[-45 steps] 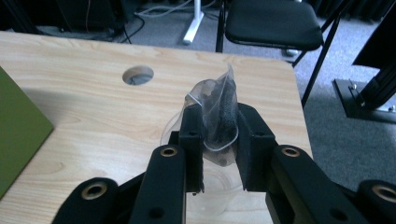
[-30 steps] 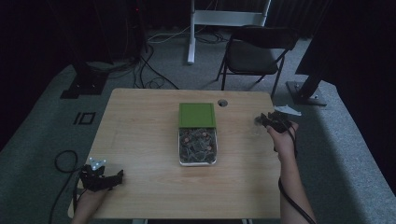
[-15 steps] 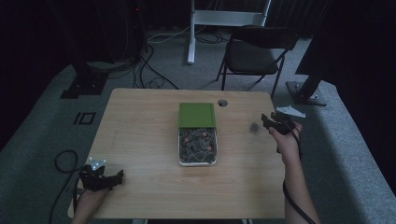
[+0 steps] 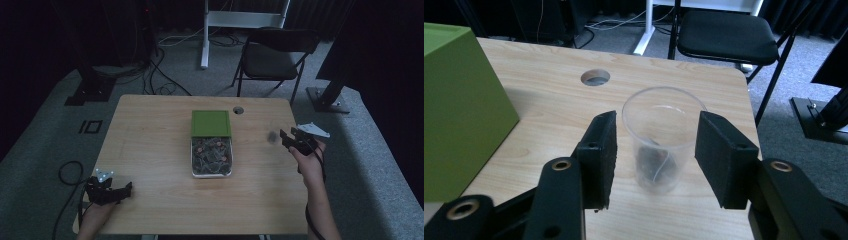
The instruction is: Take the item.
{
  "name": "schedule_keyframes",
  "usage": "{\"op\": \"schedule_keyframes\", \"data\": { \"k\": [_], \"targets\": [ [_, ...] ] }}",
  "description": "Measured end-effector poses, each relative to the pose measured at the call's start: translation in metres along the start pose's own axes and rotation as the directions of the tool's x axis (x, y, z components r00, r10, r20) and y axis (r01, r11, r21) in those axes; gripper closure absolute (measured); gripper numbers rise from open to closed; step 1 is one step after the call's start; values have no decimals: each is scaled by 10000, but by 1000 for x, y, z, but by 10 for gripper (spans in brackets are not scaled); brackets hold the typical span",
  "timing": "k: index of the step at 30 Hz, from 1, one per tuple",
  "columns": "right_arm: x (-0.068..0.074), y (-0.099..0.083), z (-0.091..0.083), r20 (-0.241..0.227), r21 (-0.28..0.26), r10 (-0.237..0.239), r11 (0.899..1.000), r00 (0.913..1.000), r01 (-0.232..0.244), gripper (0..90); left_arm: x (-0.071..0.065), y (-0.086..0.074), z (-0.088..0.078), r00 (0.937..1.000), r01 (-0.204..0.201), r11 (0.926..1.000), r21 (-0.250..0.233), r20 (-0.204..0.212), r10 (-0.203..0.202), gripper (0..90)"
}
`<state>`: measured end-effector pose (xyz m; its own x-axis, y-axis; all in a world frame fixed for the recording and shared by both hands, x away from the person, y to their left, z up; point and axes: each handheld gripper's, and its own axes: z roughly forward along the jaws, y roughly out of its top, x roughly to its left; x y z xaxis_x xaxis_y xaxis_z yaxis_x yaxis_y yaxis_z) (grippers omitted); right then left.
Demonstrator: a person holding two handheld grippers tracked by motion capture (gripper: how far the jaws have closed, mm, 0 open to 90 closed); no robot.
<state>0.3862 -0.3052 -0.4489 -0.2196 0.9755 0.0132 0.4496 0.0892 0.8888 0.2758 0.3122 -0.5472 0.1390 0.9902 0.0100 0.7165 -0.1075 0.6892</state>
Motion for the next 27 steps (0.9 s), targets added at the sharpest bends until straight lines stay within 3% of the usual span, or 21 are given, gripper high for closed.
{"op": "schedule_keyframes", "data": {
  "k": [15,27],
  "targets": [
    [0,-28,-17,-53,-41,79,10000,10000,-79,459,0,0,0,10000,3,10000,-2,1,-3,17],
    [6,-53,-20,-195,315,-42,9995,9998,48,429,0,0,0,10000,-2,10000,2,0,2,17]
  ]
}}
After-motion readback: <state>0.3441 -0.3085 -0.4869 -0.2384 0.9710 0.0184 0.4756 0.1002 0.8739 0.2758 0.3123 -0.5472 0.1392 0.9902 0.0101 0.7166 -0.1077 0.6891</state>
